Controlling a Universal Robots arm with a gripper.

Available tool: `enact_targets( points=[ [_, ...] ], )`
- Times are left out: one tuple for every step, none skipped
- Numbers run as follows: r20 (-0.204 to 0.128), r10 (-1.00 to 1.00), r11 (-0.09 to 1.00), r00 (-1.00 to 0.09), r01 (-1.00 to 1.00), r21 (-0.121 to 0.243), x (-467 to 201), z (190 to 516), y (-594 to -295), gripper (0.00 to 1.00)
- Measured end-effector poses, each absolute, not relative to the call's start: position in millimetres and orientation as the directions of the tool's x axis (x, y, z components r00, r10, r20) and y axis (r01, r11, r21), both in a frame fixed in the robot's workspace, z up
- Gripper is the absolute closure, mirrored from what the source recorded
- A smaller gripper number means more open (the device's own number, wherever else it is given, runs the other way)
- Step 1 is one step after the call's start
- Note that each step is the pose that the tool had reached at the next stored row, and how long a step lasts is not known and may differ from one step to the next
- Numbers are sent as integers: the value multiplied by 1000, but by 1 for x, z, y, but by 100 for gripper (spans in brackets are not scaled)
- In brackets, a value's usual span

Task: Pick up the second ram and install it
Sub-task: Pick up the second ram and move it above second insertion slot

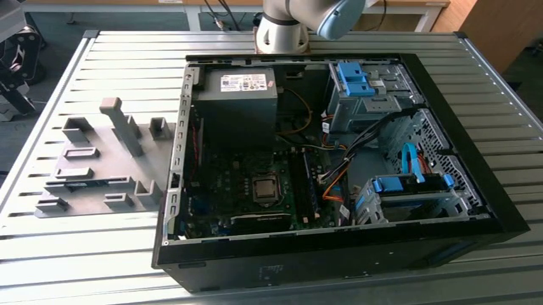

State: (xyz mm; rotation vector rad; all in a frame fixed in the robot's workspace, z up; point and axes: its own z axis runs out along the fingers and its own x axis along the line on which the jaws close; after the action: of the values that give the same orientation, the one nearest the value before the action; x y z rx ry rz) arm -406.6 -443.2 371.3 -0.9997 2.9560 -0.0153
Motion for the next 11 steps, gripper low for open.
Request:
enact_targets(
  points=[
    [-17,-607,794,-794,-607,-16,-407,371,-443,89],
    [-17,-609,793,-793,-609,-16,-407,371,-443,89],
    [-17,-615,788,-788,-615,-16,-407,371,-443,89],
    [-17,-626,780,-780,-626,-16,-407,371,-443,89],
    [-17,-638,770,-770,-638,-16,-407,371,-443,89],
    [-17,-650,760,-759,-650,-16,-407,371,-443,89],
    [-17,-663,749,-748,-663,-16,-407,371,-443,89],
    [-17,-676,737,-737,-676,-16,-407,371,-443,89],
    [-17,-689,725,-725,-688,-16,-407,371,-443,89],
    [-17,-701,714,-713,-700,-16,-407,371,-443,89],
    [-16,-712,702,-702,-712,-17,-407,371,-443,89]
  ],
)
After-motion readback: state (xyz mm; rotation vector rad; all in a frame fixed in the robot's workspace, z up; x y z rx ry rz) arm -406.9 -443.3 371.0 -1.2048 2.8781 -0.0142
